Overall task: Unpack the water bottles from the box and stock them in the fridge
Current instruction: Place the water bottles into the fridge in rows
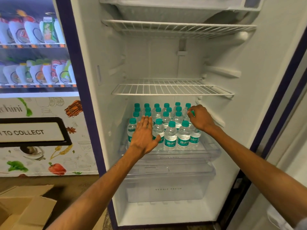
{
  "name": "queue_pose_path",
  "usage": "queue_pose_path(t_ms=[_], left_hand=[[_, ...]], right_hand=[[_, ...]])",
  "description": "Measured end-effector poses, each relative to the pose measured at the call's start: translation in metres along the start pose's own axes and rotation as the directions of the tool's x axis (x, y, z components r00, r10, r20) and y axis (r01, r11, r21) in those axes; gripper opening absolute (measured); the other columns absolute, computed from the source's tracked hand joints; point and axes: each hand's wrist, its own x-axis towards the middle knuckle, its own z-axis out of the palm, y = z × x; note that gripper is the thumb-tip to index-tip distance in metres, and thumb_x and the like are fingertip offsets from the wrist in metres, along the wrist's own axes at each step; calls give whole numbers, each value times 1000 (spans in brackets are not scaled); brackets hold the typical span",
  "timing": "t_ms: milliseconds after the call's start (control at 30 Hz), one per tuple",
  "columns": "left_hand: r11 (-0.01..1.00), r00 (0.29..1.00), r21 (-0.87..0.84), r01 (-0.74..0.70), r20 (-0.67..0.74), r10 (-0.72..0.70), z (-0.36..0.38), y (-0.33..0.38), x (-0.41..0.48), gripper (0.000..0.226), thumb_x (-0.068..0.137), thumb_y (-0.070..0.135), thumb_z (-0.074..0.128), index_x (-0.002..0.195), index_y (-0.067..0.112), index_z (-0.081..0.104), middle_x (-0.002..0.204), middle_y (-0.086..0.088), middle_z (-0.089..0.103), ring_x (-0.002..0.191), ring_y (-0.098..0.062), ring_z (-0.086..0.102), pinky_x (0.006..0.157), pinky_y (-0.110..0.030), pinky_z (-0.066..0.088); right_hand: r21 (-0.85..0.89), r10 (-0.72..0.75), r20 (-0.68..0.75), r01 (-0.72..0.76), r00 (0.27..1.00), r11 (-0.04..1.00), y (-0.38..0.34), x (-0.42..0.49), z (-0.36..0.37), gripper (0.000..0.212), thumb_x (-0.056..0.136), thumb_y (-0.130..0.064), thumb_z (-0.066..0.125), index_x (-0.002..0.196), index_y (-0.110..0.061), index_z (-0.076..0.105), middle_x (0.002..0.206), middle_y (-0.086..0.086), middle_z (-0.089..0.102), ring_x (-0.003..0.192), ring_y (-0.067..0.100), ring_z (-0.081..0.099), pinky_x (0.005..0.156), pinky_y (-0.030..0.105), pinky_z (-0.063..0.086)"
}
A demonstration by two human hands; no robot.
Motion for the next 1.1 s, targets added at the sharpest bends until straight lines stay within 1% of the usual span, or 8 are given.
queue_pose_path(t_ms=[167,333,467,600,700,767,867,1100], left_hand=[[999,999,-13,-34,-39,34,-13,-5,-28,77,100,47,37,154,7,-1,162,-12,-1,150,-25,-4,117,-33,-8],[998,997,-68,-13,-81,8,-33,-4,-75,73,101,43,34,154,6,0,162,-12,0,150,-23,-3,122,-34,-4],[995,993,-99,-16,-118,4,-59,-10,-128,71,101,41,36,154,5,6,162,-13,9,150,-24,4,123,-37,0],[997,975,-75,-25,-224,8,-87,-16,-182,66,101,42,37,152,4,17,158,-16,22,147,-27,17,120,-37,6],[999,978,-42,14,-207,-22,-91,-15,-211,69,101,46,34,153,5,14,160,-15,18,149,-26,13,121,-38,5],[999,984,-25,28,-177,-32,-89,-12,-220,70,102,48,30,154,5,12,161,-14,14,149,-25,10,121,-37,4],[998,991,-50,38,-128,-44,-82,-1,-227,72,101,51,28,154,6,10,161,-13,11,150,-25,8,121,-37,3],[992,993,-127,2,-115,-17,-25,27,-250,73,101,51,28,155,6,7,162,-12,7,150,-23,4,121,-35,-1]], right_hand=[[30,-94,-18,95,995,995,-28,-31,3,35,99,-31,46,127,-13,56,134,14,51,123,30,46,99,47,42],[102,-152,-10,152,988,983,-51,-80,4,33,98,-29,49,125,-12,56,129,14,56,120,30,49,98,41,41],[135,-149,63,140,987,981,-72,-129,-8,39,98,-34,48,128,-11,55,132,15,55,124,31,47,102,44,40],[145,-186,42,178,982,973,-97,-188,-28,42,98,-39,45,130,-13,53,135,11,53,126,29,46,102,46,41],[143,-189,22,184,982,973,-108,-223,-41,44,99,-40,44,132,-12,52,137,11,52,128,29,45,103,45,40],[139,-178,7,175,984,975,-109,-243,-49,45,99,-41,43,132,-11,51,136,12,52,127,29,45,103,42,40],[153,-120,14,116,993,981,-102,-267,-54,46,99,-41,43,133,-11,50,136,12,51,126,29,45,102,44,40],[186,-14,71,1,997,982,-75,-304,-29,48,99,-41,42,138,-13,44,141,9,46,130,27,40,105,45,36]])
